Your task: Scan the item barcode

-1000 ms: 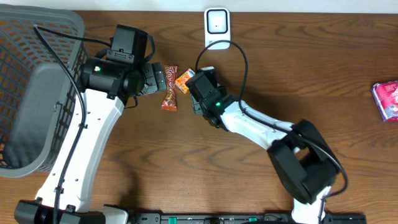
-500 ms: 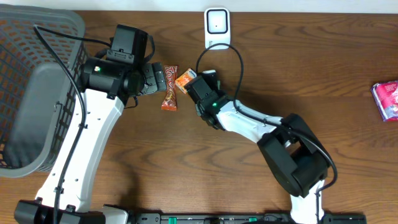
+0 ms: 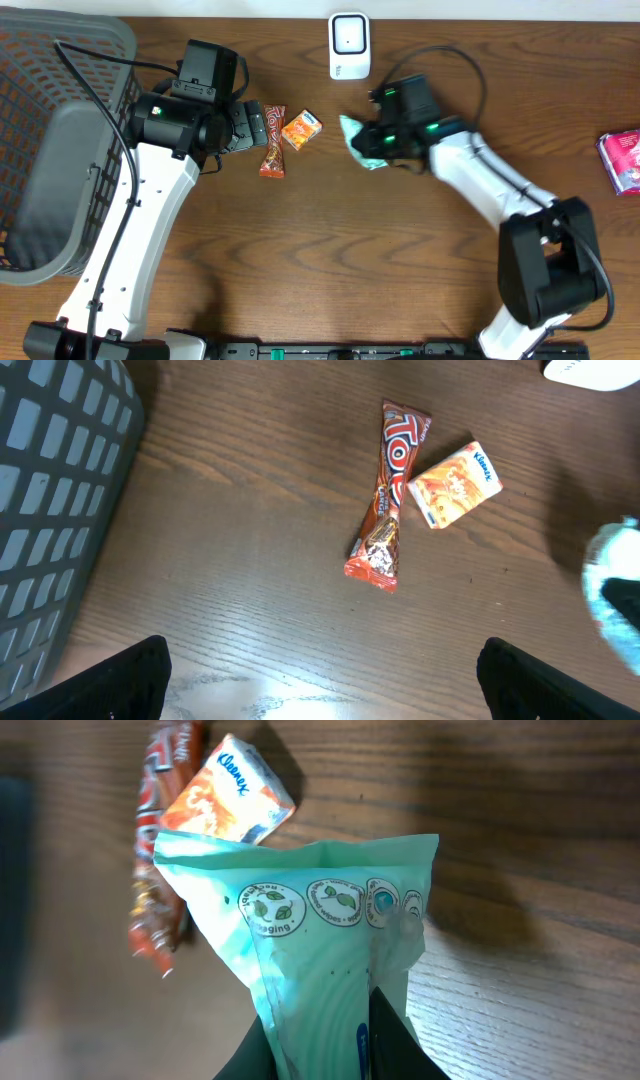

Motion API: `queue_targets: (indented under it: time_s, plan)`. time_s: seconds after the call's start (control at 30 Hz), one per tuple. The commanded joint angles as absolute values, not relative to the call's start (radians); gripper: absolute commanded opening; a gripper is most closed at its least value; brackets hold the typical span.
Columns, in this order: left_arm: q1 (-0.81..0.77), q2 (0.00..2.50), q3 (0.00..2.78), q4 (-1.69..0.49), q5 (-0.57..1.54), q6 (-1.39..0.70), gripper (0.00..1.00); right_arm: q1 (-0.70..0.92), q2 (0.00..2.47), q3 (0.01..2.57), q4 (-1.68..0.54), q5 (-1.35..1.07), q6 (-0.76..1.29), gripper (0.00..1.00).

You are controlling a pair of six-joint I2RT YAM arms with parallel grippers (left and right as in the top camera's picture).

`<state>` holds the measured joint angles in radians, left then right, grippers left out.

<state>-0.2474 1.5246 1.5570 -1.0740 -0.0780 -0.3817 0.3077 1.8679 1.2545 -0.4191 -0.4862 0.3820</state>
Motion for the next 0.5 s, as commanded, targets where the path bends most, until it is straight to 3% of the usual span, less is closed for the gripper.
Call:
queue_targets:
  time_s: [0.0, 0.2, 0.47]
  plan:
    - [-0.245, 1.523, 1.555, -1.076, -0.088, -0.379, 0.98, 0.233, 1.973, 1.216, -0.404, -0.92, 0.305, 0.01]
    - [-0.245, 1.523, 1.555, -1.076, -0.088, -0.379, 0.98, 0.133, 2.222, 1.193, -0.258, -1.23, 0.347, 0.02]
    - [-0.245, 1.523, 1.555, -1.077, -0.088, -0.379, 0.98, 0.044, 2.23, 1.193, -0.346, -1.179, 0.299, 0.31]
